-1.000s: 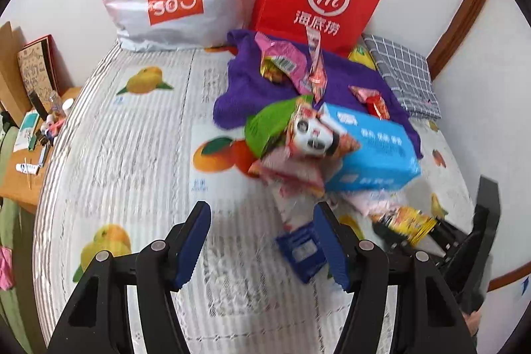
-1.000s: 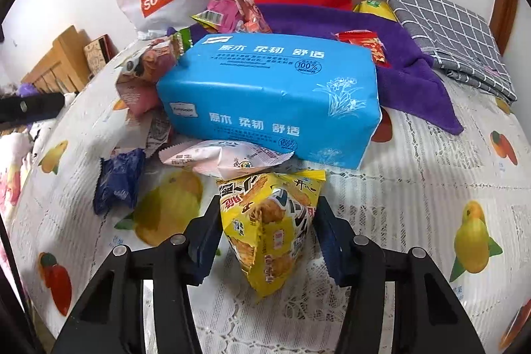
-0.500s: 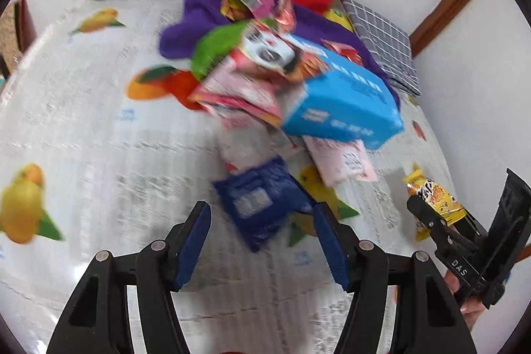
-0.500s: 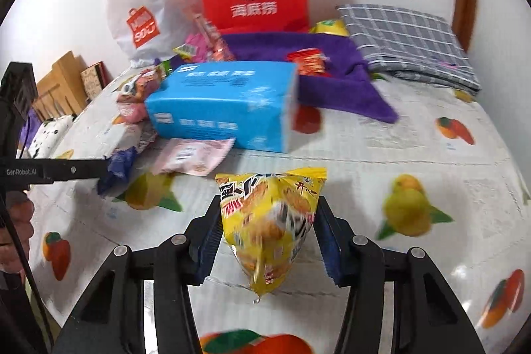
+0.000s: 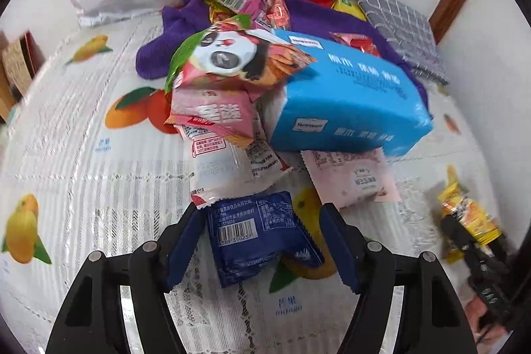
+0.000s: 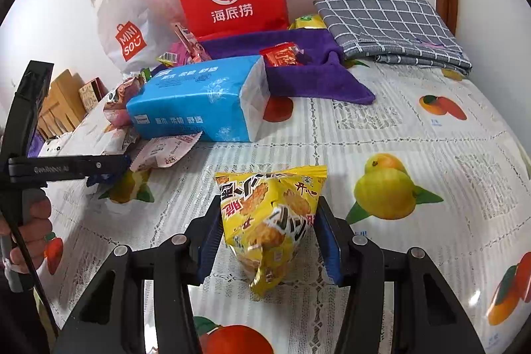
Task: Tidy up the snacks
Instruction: 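Grasp the yellow chip bag with the right gripper while the left grasps the blue snack pack, then lift and carry the yellow chip bag and blue snack pack with both grippers toward the towel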
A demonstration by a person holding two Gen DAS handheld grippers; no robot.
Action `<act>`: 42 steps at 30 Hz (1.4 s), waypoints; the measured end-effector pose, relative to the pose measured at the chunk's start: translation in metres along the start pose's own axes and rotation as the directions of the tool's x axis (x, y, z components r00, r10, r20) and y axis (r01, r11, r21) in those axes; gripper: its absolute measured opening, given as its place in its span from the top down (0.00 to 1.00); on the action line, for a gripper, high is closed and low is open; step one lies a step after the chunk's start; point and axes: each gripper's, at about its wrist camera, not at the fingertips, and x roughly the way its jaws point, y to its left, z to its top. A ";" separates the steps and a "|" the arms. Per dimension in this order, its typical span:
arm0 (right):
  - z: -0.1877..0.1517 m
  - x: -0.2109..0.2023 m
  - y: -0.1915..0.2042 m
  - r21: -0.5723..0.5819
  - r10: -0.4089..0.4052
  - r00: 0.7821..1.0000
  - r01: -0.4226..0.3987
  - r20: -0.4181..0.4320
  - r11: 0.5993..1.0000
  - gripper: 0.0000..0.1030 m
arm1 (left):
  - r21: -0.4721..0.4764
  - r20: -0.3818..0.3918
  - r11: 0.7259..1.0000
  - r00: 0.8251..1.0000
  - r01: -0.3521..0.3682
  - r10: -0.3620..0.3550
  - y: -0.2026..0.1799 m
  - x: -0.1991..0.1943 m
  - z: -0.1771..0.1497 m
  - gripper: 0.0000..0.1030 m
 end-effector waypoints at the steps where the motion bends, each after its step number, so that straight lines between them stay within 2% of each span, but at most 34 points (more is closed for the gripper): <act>1: -0.001 0.001 -0.001 0.003 0.002 1.000 -0.002 -0.002 1.000 0.49 | 0.028 0.010 0.999 0.999 -0.034 0.033 -0.006 0.001 -0.002 0.33; 3: -0.002 0.003 -0.002 0.011 0.009 1.000 -0.009 -0.007 1.000 0.49 | 0.073 0.030 0.994 0.997 -0.079 0.077 -0.012 0.002 -0.006 0.33; 5: -0.002 0.002 -0.003 0.016 0.012 1.000 -0.012 0.000 1.000 0.49 | 0.115 0.061 0.986 0.991 -0.123 0.117 -0.016 0.001 -0.012 0.38; 9: -0.003 0.004 -0.003 0.012 0.002 1.000 -0.002 -0.009 1.000 0.49 | 0.128 0.096 0.988 0.993 -0.087 0.075 -0.008 -0.010 -0.023 0.50; 11: -0.002 0.005 -0.001 0.005 -0.007 1.000 0.007 -0.014 1.000 0.49 | 0.137 0.125 0.988 0.990 -0.077 0.060 -0.005 -0.012 -0.028 0.52; 23: 0.004 0.017 0.003 -0.040 -0.053 0.998 0.051 -0.046 0.998 0.49 | 0.137 0.138 0.988 0.989 -0.072 0.053 -0.005 -0.012 -0.032 0.51; 31: 0.004 0.019 0.002 -0.042 -0.051 0.997 0.049 -0.052 0.998 0.49 | 0.138 0.137 0.989 0.990 -0.062 0.043 -0.005 -0.012 -0.032 0.48; 37: 0.004 0.021 0.006 -0.072 -0.072 0.995 0.068 -0.063 0.995 0.47 | 0.123 0.141 0.991 0.990 -0.044 0.026 -0.002 -0.013 -0.032 0.52; 42: 0.004 0.019 0.004 -0.058 -0.060 0.997 0.056 -0.057 0.997 0.49 | 0.083 0.149 0.996 0.989 -0.017 0.004 0.006 -0.015 -0.033 0.59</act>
